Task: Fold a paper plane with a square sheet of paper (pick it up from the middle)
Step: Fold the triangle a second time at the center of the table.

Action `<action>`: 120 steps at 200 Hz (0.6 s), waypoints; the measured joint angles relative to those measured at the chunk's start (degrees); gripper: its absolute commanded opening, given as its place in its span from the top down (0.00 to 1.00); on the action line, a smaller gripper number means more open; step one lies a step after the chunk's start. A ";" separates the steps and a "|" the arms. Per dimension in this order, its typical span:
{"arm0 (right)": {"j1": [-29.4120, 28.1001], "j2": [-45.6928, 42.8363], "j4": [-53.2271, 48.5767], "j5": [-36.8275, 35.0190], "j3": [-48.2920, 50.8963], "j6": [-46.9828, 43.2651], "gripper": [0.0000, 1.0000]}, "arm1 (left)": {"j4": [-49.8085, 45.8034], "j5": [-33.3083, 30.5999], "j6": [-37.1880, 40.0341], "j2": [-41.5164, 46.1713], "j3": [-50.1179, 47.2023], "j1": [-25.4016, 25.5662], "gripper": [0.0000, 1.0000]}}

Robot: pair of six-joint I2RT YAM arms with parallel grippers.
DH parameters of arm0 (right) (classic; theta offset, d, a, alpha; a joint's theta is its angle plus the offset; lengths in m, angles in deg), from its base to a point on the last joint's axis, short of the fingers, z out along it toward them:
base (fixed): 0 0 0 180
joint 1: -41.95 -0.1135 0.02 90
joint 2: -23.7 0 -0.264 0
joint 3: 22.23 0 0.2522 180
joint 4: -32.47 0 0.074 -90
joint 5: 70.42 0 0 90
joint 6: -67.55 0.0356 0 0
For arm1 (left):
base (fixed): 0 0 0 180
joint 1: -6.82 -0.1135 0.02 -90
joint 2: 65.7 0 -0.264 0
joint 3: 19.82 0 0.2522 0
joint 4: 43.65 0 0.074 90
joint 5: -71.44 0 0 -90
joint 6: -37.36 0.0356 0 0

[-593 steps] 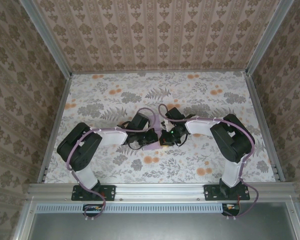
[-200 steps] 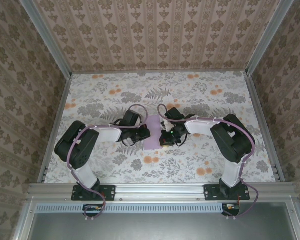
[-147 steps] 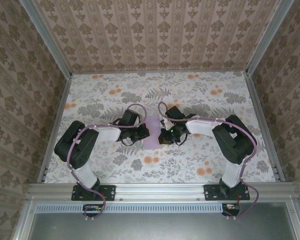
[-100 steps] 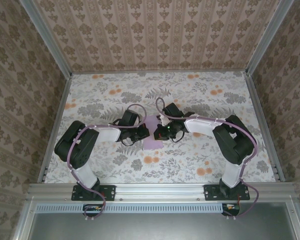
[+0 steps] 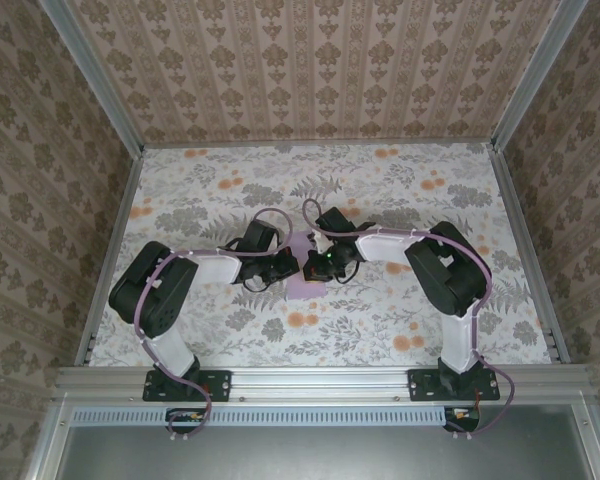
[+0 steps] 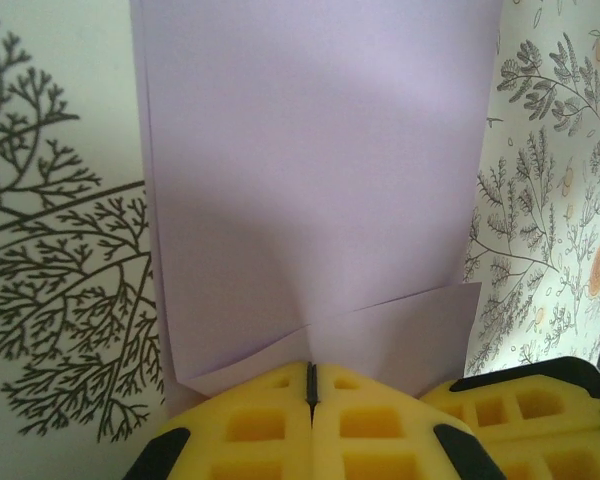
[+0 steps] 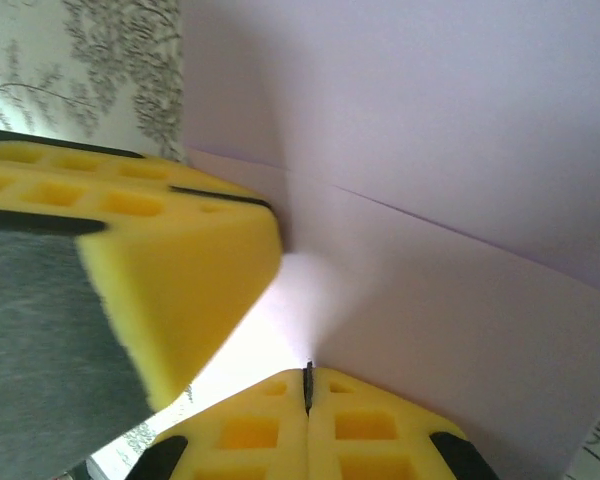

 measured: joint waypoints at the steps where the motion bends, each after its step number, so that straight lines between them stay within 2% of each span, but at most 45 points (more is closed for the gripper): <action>1: 0.00 0.02 -0.07 -0.02 0.00 -0.02 1.00 | 0.02 0.00 -0.02 0.02 -0.02 0.00 1.00; 57: 0.17 -1.36 0.55 -0.20 2.67 -1.01 1.00 | 0.70 -0.07 -0.52 0.02 -0.35 0.00 1.00; 120: 2.54 -9.66 0.94 0.13 13.49 -1.88 1.00 | 1.07 0.13 -0.52 0.02 -0.52 0.00 1.00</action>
